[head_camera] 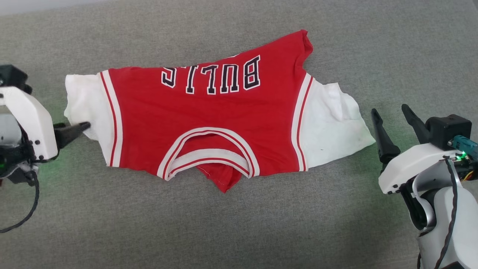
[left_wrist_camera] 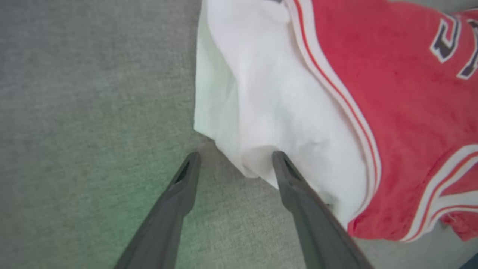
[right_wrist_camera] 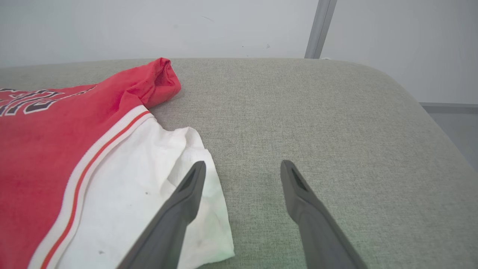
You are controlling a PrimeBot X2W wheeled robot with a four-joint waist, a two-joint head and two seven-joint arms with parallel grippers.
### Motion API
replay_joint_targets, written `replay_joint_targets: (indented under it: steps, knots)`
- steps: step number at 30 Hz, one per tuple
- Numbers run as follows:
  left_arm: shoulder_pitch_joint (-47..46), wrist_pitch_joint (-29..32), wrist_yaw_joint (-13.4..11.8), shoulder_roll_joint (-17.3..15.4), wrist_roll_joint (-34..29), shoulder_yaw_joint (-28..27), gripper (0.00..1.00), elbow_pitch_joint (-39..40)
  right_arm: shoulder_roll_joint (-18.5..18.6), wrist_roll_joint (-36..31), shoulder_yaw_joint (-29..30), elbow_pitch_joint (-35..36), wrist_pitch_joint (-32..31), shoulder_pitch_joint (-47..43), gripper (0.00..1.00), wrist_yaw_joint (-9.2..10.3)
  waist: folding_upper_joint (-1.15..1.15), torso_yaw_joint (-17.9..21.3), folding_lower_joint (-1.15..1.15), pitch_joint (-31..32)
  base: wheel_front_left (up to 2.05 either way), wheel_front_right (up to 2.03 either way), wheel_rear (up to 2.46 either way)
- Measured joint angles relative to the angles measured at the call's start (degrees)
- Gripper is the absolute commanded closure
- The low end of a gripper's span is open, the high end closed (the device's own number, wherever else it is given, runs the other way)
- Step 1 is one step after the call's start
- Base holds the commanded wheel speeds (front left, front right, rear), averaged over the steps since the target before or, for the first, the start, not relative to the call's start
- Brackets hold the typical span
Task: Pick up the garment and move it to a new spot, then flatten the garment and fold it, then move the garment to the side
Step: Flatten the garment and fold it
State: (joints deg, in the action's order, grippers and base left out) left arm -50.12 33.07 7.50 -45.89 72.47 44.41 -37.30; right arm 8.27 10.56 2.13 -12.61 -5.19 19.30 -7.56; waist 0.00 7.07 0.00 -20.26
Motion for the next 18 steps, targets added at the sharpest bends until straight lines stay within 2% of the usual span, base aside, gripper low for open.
replay_joint_targets:
  steps: [3, 4, 5, 6, 7, 12, 16, 18]
  knots:
    - [0.9, 1.3, -0.5, 0.0, 2.0, -0.4, 0.00, 0.5, -0.1, 0.0, -0.2, 0.1, 0.0, 0.0, 0.00, 0.00, 0.00, 0.4, 0.00, -0.3, 0.00, 0.00, 0.00]
    - [1.1, 1.8, -0.5, 0.0, 2.3, -0.5, 0.09, 0.7, 0.0, 0.0, -0.2, 0.1, 0.0, 0.0, 0.00, 0.00, 0.00, 0.6, 0.00, -0.4, 0.00, 0.00, 0.00]
    - [1.1, 2.0, -0.5, 0.0, 2.5, -0.5, 0.53, 0.8, 0.0, 0.0, -0.1, 0.2, 0.0, 0.0, 0.00, 0.00, 0.00, 0.8, 0.00, -0.5, 0.00, 0.00, 0.00]
    - [1.1, 2.1, -0.5, -0.2, 2.5, -0.4, 0.70, 0.9, 0.0, 0.0, 0.0, 0.2, 0.1, 0.0, 0.00, 0.00, 0.00, 0.9, 0.00, -0.5, 0.00, 0.00, 0.00]
    - [1.2, 2.1, -0.5, -0.2, 2.6, -0.6, 1.00, 0.9, 0.0, 0.0, 0.1, 0.2, 0.1, 0.0, 0.00, 0.00, 0.00, 1.0, 0.00, -0.5, 0.00, 0.00, 0.00]
    - [1.6, 0.9, -0.5, 0.0, 3.2, -1.3, 1.00, 2.3, 0.1, -0.2, 1.1, 0.6, 0.1, -0.4, 0.00, 0.00, 0.00, 0.5, 0.00, 0.0, 0.00, 0.00, 0.00]
    - [1.5, 0.6, -1.2, -3.6, 1.8, -1.6, 1.00, 4.2, -0.1, -0.5, 1.0, 0.7, 0.1, -0.9, 0.00, 0.01, 0.00, -0.2, 0.00, 0.8, 0.00, 0.00, 0.00]
    - [1.0, 0.9, -2.6, -5.8, 1.0, -1.7, 1.00, 6.1, -0.3, -0.5, 0.7, 0.6, 0.1, -0.9, 0.00, 0.00, 0.00, -0.5, 0.00, 1.1, 0.00, 0.00, 0.00]
